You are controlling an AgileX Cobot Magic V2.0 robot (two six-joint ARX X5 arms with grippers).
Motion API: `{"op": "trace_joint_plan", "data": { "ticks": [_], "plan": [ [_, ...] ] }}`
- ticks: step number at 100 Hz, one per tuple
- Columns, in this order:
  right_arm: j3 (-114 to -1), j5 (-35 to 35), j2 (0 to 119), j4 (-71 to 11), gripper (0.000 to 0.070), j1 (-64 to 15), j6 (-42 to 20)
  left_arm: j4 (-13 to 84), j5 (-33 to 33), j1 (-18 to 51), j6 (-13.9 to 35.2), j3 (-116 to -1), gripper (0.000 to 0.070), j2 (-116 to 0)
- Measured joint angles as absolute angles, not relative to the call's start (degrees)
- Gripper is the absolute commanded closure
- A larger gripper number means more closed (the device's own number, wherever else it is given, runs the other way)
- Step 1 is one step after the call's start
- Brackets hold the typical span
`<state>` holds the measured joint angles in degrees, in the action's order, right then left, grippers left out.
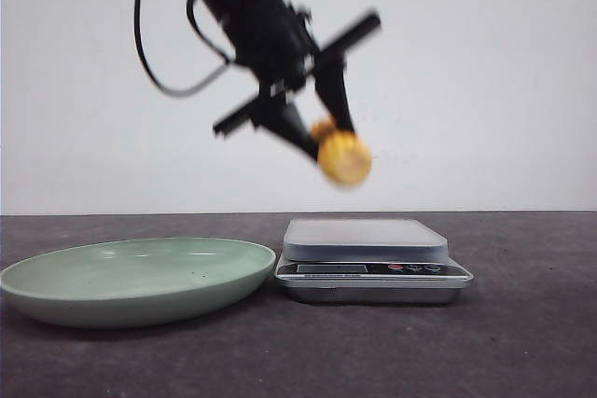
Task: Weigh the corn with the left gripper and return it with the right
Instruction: 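Carry the corn cob with the left gripper onto the scale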
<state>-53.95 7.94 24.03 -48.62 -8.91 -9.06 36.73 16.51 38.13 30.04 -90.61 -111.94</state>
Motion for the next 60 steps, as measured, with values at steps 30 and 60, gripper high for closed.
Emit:
{"op": "trace_joint_plan", "data": {
  "ticks": [30, 60],
  "plan": [
    [-54.0, 7.9, 24.0, -48.7, 0.0018, -8.9, -9.0, 38.3, 17.5, 38.3, 30.1, -91.1, 0.0688, -115.2],
    [-54.0, 7.9, 24.0, -48.9, 0.0018, -8.9, -9.0, 36.4, 18.2, 38.8, 30.2, -91.1, 0.0239, -115.6]
  ]
}}
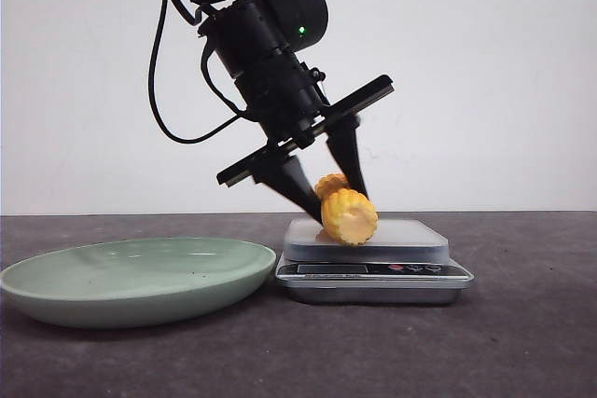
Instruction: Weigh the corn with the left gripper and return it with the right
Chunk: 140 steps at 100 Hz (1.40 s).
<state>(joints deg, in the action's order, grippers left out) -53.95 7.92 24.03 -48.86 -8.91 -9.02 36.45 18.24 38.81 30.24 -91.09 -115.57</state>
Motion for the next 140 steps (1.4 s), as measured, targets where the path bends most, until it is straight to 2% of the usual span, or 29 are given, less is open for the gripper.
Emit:
{"op": "trace_joint_plan", "data": {
  "ticks": [24, 45, 67, 80, 98, 114, 140],
  "plan": [
    [-54.0, 7.9, 24.0, -49.1, 0.0018, -8.9, -9.0, 36.2, 19.3, 38.9, 31.4, -91.8, 0.0, -115.6],
    [-54.0, 7.7, 24.0, -50.3, 0.0018, -8.9, -9.0, 40.2, 19.4, 38.9, 32.6, -96.1, 0.0, -116.2],
    [-54.0, 7.6, 24.0, -52.0, 0.0018, -8.9, -9.0, 47.0, 18.4, 38.7, 31.9, -108.0, 0.0, -116.4],
    [-54.0, 7.5, 24.0, -53.4, 0.0018, -8.9, -9.0, 54.6, 17.5, 38.2, 28.7, -118.3, 0.0, -116.4],
    [-54.0, 7.5, 24.0, -55.5, 0.0018, -8.9, -9.0, 64.6, 11.7, 37.7, 23.2, -132.6, 0.0, -115.2],
    [-54.0, 7.5, 24.0, -56.3, 0.0018, -8.9, -9.0, 69.3, 6.5, 37.7, 20.0, -139.0, 0.0, -109.5],
    [-54.0, 7.6, 24.0, -56.2, 0.0018, -8.9, -9.0, 77.0, 1.2, 40.1, 15.7, -139.8, 0.0, -90.7]
  ]
}}
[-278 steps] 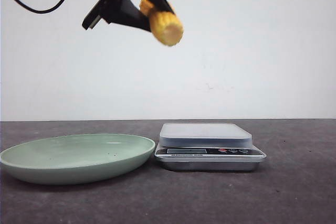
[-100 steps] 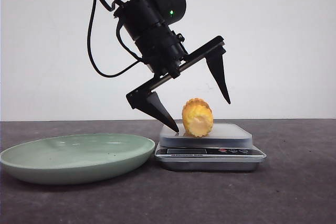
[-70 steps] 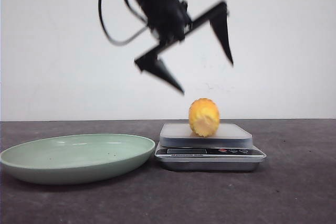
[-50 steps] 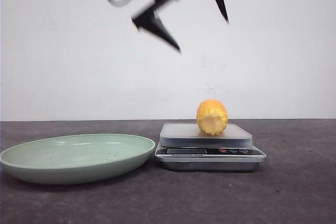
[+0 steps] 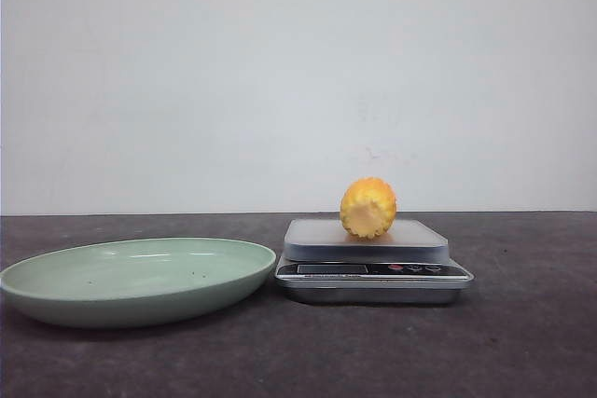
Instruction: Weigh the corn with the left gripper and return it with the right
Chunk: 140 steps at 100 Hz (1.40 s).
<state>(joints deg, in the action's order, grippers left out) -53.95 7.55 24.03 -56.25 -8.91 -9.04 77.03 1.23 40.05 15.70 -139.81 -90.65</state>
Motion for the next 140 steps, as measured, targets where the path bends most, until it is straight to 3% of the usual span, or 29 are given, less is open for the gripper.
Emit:
{"op": "trace_joint_plan", "data": {
  "ticks": [19, 38, 53, 72, 103, 118, 140],
  "plan": [
    [-54.0, 13.1, 24.0, -51.5, 0.0018, -8.9, -11.7, 81.5, 0.7, 41.2, 14.9, -139.9, 0.0, -78.0],
    [-54.0, 18.9, 25.6, -37.5, 0.0018, -8.9, -18.2, 81.5, -2.2, 41.2, 15.5, -139.9, 0.0, -66.0],
    [-54.0, 23.2, 32.5, -25.4, 0.0017, -9.0, -25.1, 81.5, -7.7, 41.2, 17.1, -140.6, 0.0, -58.0],
    [-55.0, 25.6, 44.8, -16.5, 0.0017, -13.0, -33.0, 81.5, -9.0, 41.2, 17.2, -140.2, 0.0, -54.7],
    [-63.2, 14.3, 67.6, -17.3, 0.0018, -23.6, -35.0, 81.5, -9.0, 41.2, 15.5, -139.5, 0.0, -54.2],
    [-67.5, 8.2, 77.7, -22.2, 0.0018, -26.5, -35.0, 81.5, -9.0, 41.2, 13.8, -137.7, 0.0, -54.0],
    [-68.2, 6.2, 89.0, -26.3, 0.0018, -27.0, -35.9, 81.5, -9.1, 41.2, 12.8, -134.3, 0.0, -54.0]
  ]
}}
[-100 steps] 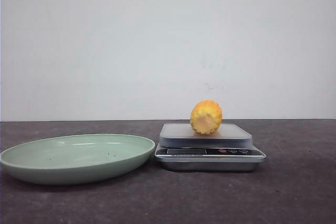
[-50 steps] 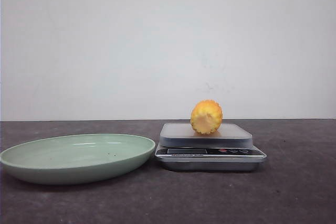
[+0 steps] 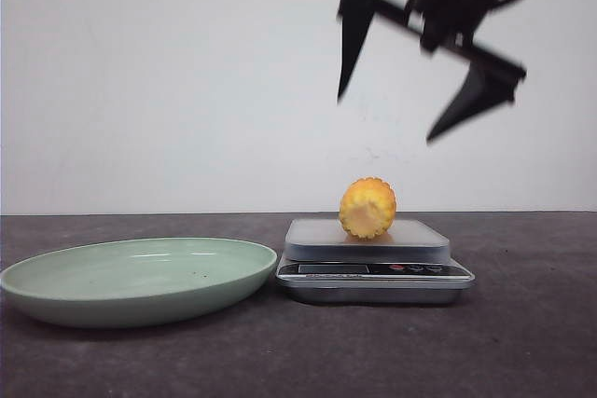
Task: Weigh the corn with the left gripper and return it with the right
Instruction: 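Lower the right gripper over the corn cob on the scale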
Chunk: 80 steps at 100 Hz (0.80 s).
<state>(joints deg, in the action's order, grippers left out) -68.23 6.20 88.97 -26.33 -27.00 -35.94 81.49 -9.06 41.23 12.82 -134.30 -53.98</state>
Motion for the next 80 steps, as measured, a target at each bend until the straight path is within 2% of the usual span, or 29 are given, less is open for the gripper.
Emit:
{"op": "trace_joint_plan", "data": {
  "ticks": [11, 17, 23, 27, 44, 62, 68, 79, 80],
  "plan": [
    [-68.2, 6.2, 92.0, -26.3, 0.0036, -27.4, -37.1, 81.5, -9.0, 41.2, 12.8, -132.1, 0.0, -54.0],
    [-68.2, 6.1, 93.4, -26.3, 0.0105, -27.4, -37.8, 81.5, -9.0, 41.2, 12.8, -131.3, 0.0, -54.1],
    [-68.2, 6.0, 94.5, -26.2, 0.0213, -27.8, -38.1, 81.5, -9.0, 41.2, 12.8, -130.6, 0.0, -54.1],
    [-68.2, 5.9, 95.1, -26.3, 0.0248, -28.2, -38.2, 81.5, -9.0, 41.2, 12.8, -130.2, 0.0, -54.1],
    [-68.2, 5.2, 96.3, -26.4, 0.0265, -29.9, -38.4, 81.5, -9.1, 41.2, 12.5, -129.4, 0.0, -54.1],
    [-68.2, 2.3, 98.2, -28.1, 0.0398, -31.0, -38.4, 81.5, -9.1, 41.2, 11.9, -128.4, 0.0, -54.1],
    [-68.2, 1.4, 98.5, -28.5, 0.0485, -31.3, -38.4, 81.5, -9.1, 41.2, 11.9, -128.3, 0.0, -54.1],
    [-68.3, 0.4, 98.5, -28.4, 0.07, -31.4, -38.4, 81.5, -9.1, 41.2, 11.9, -128.3, 0.0, -54.1],
    [-68.3, 0.3, 98.5, -28.4, 0.07, -31.4, -38.4, 81.5, -9.1, 41.2, 11.9, -128.3, 0.0, -54.1]
  ]
}}
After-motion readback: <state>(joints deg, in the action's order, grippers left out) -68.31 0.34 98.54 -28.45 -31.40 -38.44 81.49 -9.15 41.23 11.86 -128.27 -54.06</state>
